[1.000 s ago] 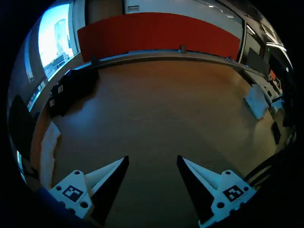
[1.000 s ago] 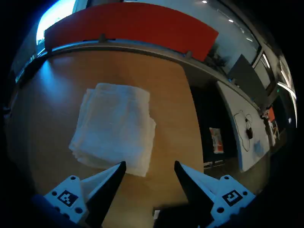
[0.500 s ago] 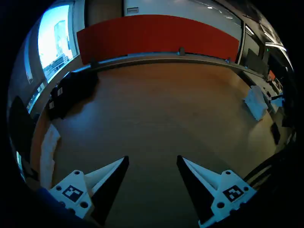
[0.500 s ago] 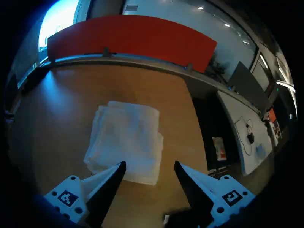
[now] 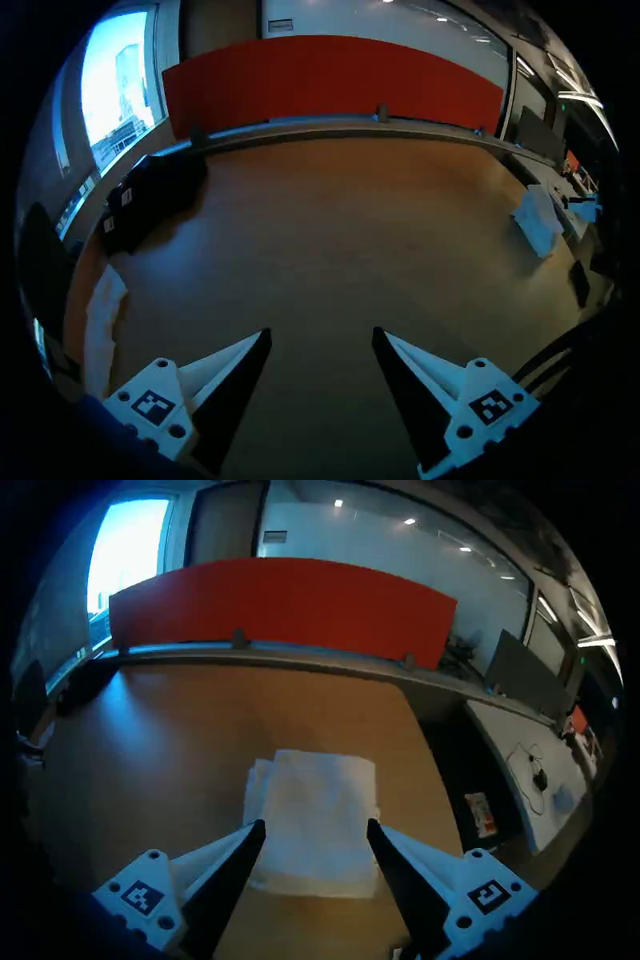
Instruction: Fold towel
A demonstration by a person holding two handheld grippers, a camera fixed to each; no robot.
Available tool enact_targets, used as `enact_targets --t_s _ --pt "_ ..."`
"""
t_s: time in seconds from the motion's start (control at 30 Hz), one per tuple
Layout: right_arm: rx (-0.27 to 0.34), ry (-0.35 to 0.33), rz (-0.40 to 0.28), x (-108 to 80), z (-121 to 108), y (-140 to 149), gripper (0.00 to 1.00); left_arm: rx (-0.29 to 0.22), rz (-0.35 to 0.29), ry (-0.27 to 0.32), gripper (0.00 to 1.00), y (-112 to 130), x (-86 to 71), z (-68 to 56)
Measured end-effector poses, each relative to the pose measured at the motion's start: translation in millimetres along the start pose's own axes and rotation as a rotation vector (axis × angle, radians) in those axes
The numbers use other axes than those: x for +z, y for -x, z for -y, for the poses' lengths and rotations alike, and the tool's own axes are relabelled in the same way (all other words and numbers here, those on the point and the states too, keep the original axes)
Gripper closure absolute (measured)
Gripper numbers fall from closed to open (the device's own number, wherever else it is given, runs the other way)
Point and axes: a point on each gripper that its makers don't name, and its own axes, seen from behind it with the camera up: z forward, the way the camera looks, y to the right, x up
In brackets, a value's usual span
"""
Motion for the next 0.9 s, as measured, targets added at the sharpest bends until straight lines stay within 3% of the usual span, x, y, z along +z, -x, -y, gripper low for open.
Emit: enact_targets --t_s 0.4,0.7,0.9 --pt "0.103 0.000 -0.148 -4.9 21 -28 0.02 -0.015 -0.026 -0.009 0.07 -8 -0.4 4.1" --pt "0.099 -0.009 -0.200 -6.4 33 -41 0.02 -0.032 -0.074 -0.020 0.07 -22 1.3 8.1" --pt "0.101 -0.003 -0.255 -12.1 40 -58 0.02 -0.067 -0.157 -0.032 0.07 -44 -0.4 13.6"
